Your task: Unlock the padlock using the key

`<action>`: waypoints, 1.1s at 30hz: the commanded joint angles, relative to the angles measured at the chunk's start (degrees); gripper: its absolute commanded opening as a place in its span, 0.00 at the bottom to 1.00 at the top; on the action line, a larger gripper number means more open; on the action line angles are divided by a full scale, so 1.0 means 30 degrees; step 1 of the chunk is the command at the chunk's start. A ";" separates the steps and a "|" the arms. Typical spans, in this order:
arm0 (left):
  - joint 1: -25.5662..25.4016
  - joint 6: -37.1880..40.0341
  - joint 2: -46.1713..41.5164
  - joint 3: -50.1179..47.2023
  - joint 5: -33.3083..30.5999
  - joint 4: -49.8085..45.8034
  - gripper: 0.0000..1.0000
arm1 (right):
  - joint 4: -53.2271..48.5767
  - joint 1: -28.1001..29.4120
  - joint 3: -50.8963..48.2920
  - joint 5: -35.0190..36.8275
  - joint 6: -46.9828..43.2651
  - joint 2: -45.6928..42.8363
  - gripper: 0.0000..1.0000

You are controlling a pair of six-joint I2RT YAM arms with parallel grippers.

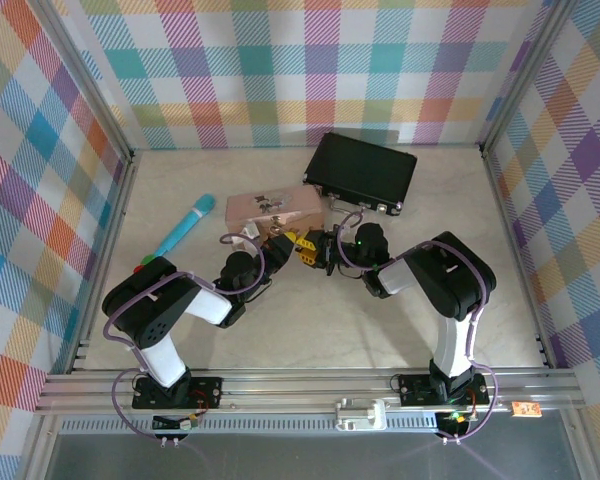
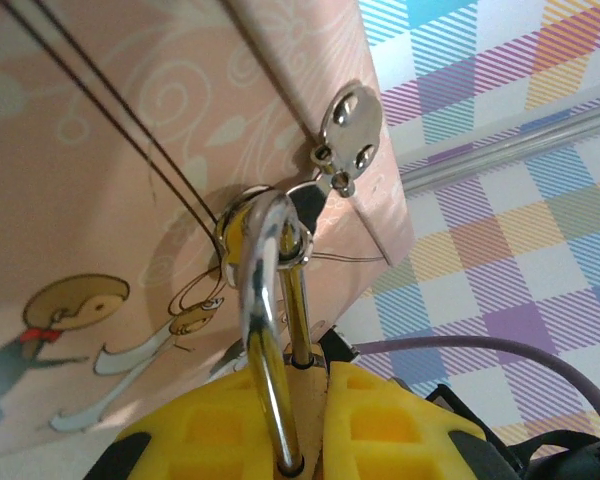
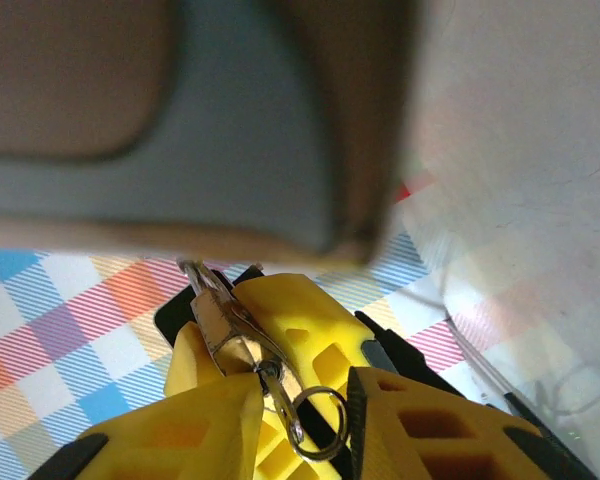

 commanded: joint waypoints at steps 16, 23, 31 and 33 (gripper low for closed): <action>-0.1108 0.1769 -0.5641 0.1493 0.0592 -1.2669 0.00 | -0.9336 -0.0840 -0.1085 0.1143 -1.2248 -0.4578 0.54; -0.1612 0.4210 -0.4655 0.2441 -0.0108 -1.4755 0.00 | -1.9740 -0.0825 0.0520 0.3907 -1.8410 -0.8820 0.55; -0.2398 0.5590 -0.3043 0.2575 -0.1362 -1.4903 0.00 | -2.5611 -0.0836 0.2070 0.6036 -2.2207 -1.1386 0.56; -0.2425 0.5471 -0.2681 0.2416 -0.1360 -1.4456 0.00 | -2.5826 -0.0840 0.2218 0.6018 -2.2457 -1.1502 0.55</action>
